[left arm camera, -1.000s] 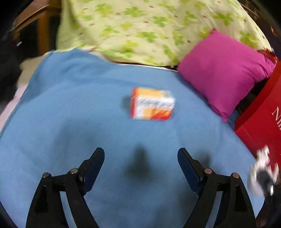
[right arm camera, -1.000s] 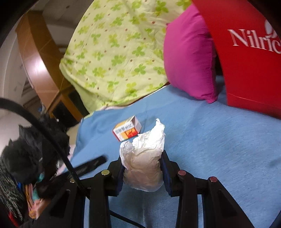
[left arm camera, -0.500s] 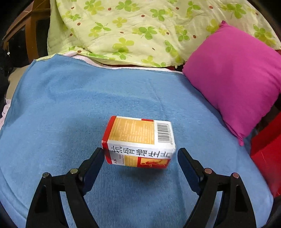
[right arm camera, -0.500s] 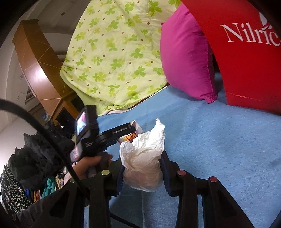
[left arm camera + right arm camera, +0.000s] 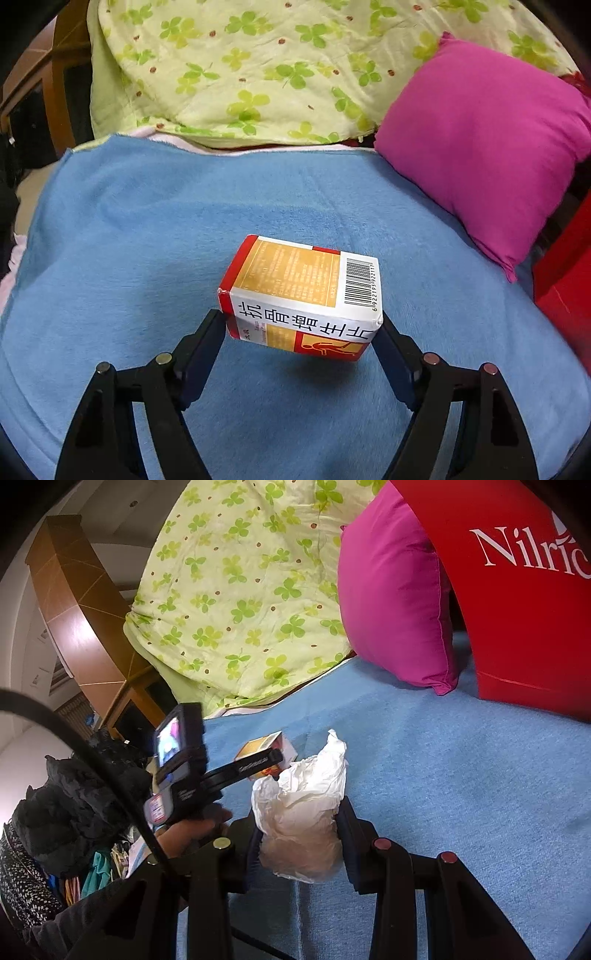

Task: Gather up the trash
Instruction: 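Carry the tissue and medicine box in both grippers over the red wastebasket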

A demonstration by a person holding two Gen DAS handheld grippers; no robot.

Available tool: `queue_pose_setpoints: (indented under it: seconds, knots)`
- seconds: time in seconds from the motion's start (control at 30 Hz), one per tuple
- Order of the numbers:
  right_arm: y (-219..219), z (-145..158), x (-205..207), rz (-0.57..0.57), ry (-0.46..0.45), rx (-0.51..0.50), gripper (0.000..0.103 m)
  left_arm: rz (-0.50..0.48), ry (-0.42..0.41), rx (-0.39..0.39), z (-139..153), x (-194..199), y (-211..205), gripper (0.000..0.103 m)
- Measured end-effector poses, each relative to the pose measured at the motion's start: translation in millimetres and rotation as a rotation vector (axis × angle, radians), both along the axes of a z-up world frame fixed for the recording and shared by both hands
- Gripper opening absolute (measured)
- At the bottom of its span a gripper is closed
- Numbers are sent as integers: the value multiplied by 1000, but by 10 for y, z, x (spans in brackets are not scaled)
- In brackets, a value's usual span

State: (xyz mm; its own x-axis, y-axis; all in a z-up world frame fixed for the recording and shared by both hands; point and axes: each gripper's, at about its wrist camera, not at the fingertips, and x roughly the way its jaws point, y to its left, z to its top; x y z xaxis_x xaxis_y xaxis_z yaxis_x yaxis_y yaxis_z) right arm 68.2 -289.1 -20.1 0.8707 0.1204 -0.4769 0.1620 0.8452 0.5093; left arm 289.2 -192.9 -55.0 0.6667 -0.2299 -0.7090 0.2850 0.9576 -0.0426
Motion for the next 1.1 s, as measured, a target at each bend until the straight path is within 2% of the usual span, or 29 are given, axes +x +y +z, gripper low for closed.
queue_pose_setpoints:
  seconds: [0.23, 0.33, 0.67, 0.87, 1.1]
  knots:
    - [32, 8, 3, -7, 2, -34, 39, 12, -25, -3, 129, -507, 417, 80]
    - [58, -1, 24, -16, 10, -60, 39, 34, -9, -12, 114, -798, 635, 80]
    - [304, -57, 52, -19, 56, -180, 39, 177, 53, 58, 71, -1752, 1230, 80]
    - [540, -29, -172, 15, 101, -206, 39, 217, 42, 63, 169, -2105, 1602, 80]
    - [835, 151, -702, 47, 126, -220, 39, 238, 16, 3, 349, -2330, 1862, 80]
